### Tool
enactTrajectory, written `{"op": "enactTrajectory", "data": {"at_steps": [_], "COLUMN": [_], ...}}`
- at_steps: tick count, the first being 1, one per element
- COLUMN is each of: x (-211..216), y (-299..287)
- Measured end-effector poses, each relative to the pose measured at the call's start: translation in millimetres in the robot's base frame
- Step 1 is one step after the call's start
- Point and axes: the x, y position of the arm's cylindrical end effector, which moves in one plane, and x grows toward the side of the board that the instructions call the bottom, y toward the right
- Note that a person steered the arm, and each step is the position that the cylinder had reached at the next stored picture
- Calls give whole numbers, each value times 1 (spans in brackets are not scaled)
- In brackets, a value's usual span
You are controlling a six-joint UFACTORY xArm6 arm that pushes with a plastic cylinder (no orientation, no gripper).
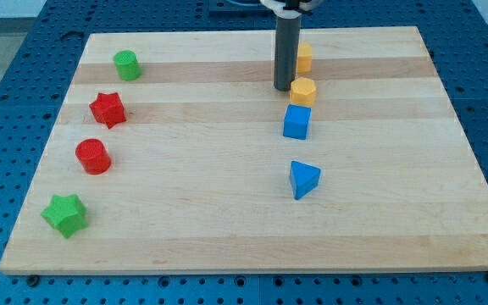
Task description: Push the blue triangle slightly up
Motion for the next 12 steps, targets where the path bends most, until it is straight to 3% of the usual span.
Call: {"op": "enactTrajectory", "data": {"at_steps": [1,4,6,8,10,12], "x": [2,63,153,285,285,272], "y": [-2,-102,-134,-129,-119,-32]}}
